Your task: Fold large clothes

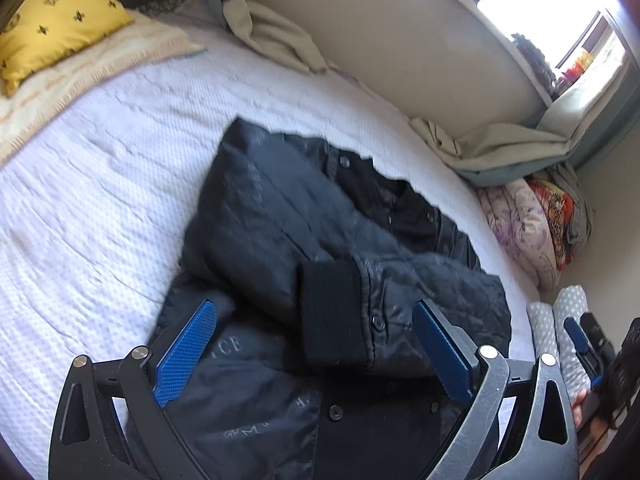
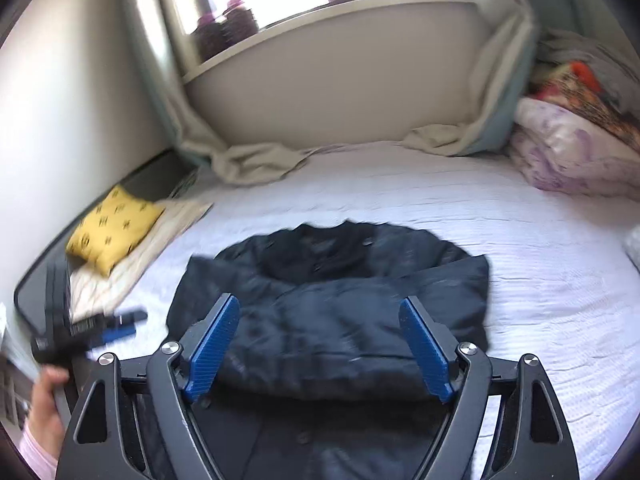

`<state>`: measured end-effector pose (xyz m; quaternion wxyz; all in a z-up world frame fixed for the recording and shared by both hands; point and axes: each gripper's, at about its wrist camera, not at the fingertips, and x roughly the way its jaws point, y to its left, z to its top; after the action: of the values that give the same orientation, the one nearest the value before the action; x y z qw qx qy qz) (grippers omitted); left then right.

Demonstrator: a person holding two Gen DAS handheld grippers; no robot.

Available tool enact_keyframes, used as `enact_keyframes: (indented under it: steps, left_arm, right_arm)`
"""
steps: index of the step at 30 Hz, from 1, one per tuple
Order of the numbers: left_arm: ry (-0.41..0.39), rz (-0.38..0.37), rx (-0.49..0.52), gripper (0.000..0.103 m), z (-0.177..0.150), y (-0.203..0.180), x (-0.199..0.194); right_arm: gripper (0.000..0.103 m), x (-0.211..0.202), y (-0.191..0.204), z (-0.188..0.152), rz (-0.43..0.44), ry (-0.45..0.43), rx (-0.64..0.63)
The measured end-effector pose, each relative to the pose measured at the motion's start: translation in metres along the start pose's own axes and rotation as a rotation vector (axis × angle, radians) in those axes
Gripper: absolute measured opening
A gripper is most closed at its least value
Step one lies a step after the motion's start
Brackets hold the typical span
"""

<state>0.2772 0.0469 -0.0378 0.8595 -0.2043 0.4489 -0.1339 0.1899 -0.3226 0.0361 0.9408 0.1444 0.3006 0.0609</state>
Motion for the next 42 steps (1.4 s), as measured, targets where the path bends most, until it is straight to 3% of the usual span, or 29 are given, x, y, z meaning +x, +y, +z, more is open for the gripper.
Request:
enact_keyframes:
  steps: [2,4,9,11,16,19,22,24,27,32,34,36,39,42]
  left_arm:
    - [0.040,-0.002,0.002,0.092,-0.003,0.000,0.015]
    - [0.096,-0.006,0.009,0.080,-0.007,0.000,0.035]
    - [0.213,-0.064,-0.061,0.076,-0.012,0.009,0.075]
    - [0.218,-0.089,-0.083,0.074,-0.013,0.011,0.084]
    - [0.207,-0.133,-0.059,0.034,-0.011,0.009,0.089]
    - [0.181,-0.124,-0.030,0.022,-0.008,0.002,0.079]
    - [0.152,-0.128,-0.030,0.018,-0.004,-0.001,0.062]
    - [0.136,-0.113,-0.022,0.016,-0.003,0.000,0.054]
    - [0.111,-0.028,0.029,0.013,-0.005,-0.004,0.052]
    - [0.201,0.022,0.021,0.013,-0.020,0.000,0.068]
    - [0.206,0.039,0.043,0.013,-0.024,-0.004,0.064]
    - [0.171,0.076,0.080,0.013,-0.024,-0.011,0.052]
    - [0.051,0.138,0.161,0.025,-0.018,-0.024,0.030]
    - [-0.039,0.092,0.176,0.049,-0.016,-0.031,0.020]
  right_arm:
    - [0.081,0.001,-0.019,-0.001,-0.003,-0.004,0.056]
    - [0.081,0.004,-0.036,-0.005,-0.010,0.008,0.111]
    - [0.081,0.010,-0.074,-0.011,-0.034,0.042,0.225]
    - [0.081,0.007,-0.085,-0.009,-0.043,0.029,0.264]
    - [0.081,0.004,-0.106,-0.007,-0.068,0.010,0.317]
    - [0.081,0.007,-0.108,-0.009,-0.083,0.020,0.310]
    - [0.081,0.011,-0.105,-0.009,-0.089,0.030,0.294]
    - [0.081,0.014,-0.102,-0.010,-0.093,0.037,0.279]
    - [0.079,0.020,-0.098,-0.011,-0.101,0.053,0.256]
    - [0.076,0.035,-0.093,-0.017,-0.101,0.102,0.226]
    - [0.073,0.038,-0.092,-0.018,-0.108,0.116,0.211]
    - [0.062,0.040,-0.090,-0.017,-0.110,0.120,0.193]
    - [0.042,0.048,-0.087,-0.013,-0.122,0.123,0.150]
    - [0.032,0.064,-0.081,-0.013,-0.138,0.137,0.099]
